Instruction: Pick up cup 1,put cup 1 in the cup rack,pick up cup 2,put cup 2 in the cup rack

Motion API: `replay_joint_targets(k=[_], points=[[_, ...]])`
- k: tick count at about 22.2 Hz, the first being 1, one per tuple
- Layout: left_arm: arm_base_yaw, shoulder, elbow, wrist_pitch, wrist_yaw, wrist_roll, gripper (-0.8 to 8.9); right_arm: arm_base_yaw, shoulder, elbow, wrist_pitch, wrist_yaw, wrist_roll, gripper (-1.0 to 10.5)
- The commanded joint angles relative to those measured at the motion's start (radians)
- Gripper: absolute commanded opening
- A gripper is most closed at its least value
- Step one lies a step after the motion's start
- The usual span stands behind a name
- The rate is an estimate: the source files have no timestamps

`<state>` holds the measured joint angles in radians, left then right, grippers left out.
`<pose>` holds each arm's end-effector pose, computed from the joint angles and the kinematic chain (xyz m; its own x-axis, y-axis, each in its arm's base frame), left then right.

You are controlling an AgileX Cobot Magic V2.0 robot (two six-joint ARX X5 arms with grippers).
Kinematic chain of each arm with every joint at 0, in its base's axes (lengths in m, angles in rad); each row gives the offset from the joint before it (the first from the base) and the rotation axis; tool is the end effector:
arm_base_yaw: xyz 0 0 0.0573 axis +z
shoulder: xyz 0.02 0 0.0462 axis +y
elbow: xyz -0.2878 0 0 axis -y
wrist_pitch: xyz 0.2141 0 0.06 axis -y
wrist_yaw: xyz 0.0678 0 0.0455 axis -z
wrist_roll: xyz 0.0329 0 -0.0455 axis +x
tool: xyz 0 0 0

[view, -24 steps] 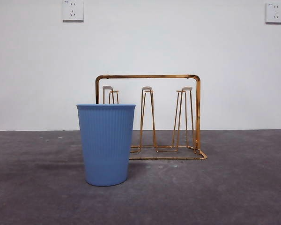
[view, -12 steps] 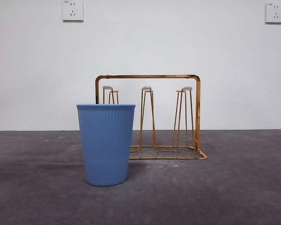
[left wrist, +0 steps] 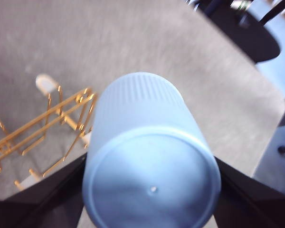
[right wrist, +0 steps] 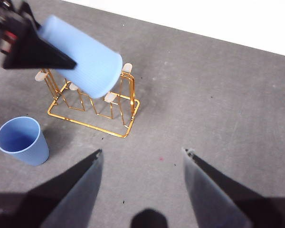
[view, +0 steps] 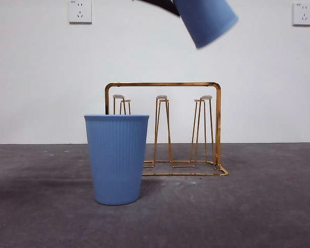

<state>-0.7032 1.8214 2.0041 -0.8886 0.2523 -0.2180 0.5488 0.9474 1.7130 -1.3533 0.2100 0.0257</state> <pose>0.2745 -0.2435 0.4156 0.4007 -0.6670 -0.6282 0.6458 0.6919 -0.3227 0.0445 0.0192 0.4734 0.8032 0.2468 -0.5423 -0.3499 0.9320 -0.0942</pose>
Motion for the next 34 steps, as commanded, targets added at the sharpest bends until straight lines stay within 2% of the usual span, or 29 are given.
replay_joint_targets(k=[1, 25, 34], points=[[-0.003, 0.04, 0.002, -0.012, -0.053, 0.018, -0.08, 0.0, -0.002, 0.001, -0.019, 0.003, -0.008, 2.8], [-0.018, 0.29, 0.002, 0.048, -0.124, 0.02, -0.08, 0.001, -0.002, -0.018, -0.021, -0.051, -0.012, 2.8], [-0.019, 0.365, 0.002, 0.044, -0.162, 0.021, -0.08, 0.001, -0.002, -0.08, -0.004, -0.065, -0.019, 2.8]])
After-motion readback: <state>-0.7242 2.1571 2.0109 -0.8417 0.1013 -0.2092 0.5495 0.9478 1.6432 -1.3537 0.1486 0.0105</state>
